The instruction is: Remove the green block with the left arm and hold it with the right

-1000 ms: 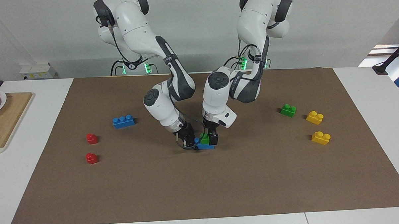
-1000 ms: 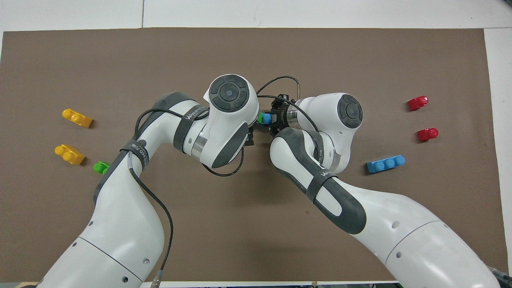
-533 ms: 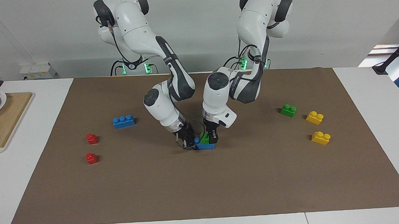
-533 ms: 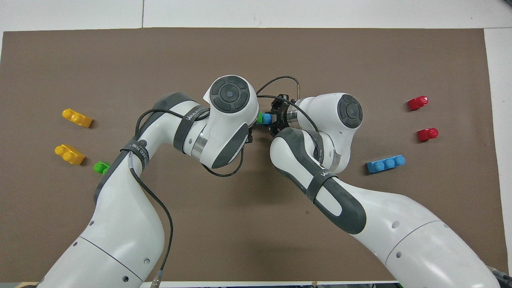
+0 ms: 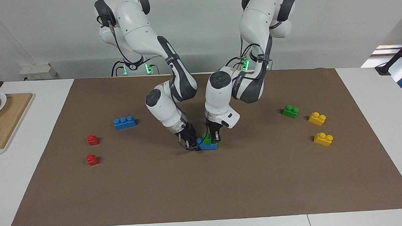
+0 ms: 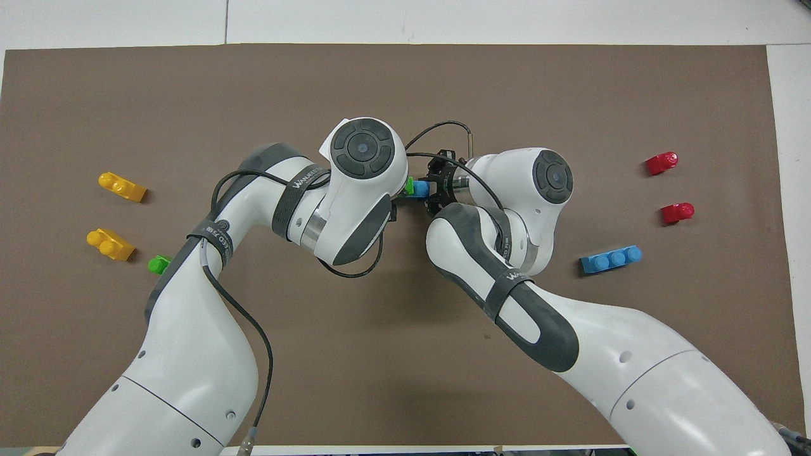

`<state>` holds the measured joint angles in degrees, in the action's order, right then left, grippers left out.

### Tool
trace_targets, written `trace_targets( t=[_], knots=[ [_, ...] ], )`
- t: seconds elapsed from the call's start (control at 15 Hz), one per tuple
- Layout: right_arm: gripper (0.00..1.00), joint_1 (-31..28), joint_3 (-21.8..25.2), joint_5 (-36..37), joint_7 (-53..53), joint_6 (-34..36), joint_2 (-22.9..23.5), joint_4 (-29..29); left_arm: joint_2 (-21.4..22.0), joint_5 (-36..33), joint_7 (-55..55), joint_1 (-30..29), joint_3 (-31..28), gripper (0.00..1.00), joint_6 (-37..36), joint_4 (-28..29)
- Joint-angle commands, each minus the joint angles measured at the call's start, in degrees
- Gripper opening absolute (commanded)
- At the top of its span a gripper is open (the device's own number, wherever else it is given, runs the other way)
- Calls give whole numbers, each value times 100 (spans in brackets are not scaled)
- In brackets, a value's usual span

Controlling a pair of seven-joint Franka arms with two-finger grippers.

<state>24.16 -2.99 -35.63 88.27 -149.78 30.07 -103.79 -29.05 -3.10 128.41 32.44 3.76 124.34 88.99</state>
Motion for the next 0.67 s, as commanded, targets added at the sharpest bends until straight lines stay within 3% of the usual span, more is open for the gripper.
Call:
trace_targets(
  t=[0.0, 0.27, 0.47, 0.6],
  knots=[
    [0, 1, 18, -146, -169, -157, 8, -107, 724, -15, 44, -228, -16, 0, -550, 163],
    [0, 1, 18, -146, -204, -157, 8, -107, 1182, -24, -481, -536, -25, 0, -1095, 163],
    [0, -95, 18, -50, -222, 44, -1, 16, 1358, -15, -2113, -974, -16, 0, -1710, 189],
    [0, -235, 70, 108, -414, 596, -27, 296, 1437, -15, -3229, -1378, -16, 0, -1817, 338]
  ],
)
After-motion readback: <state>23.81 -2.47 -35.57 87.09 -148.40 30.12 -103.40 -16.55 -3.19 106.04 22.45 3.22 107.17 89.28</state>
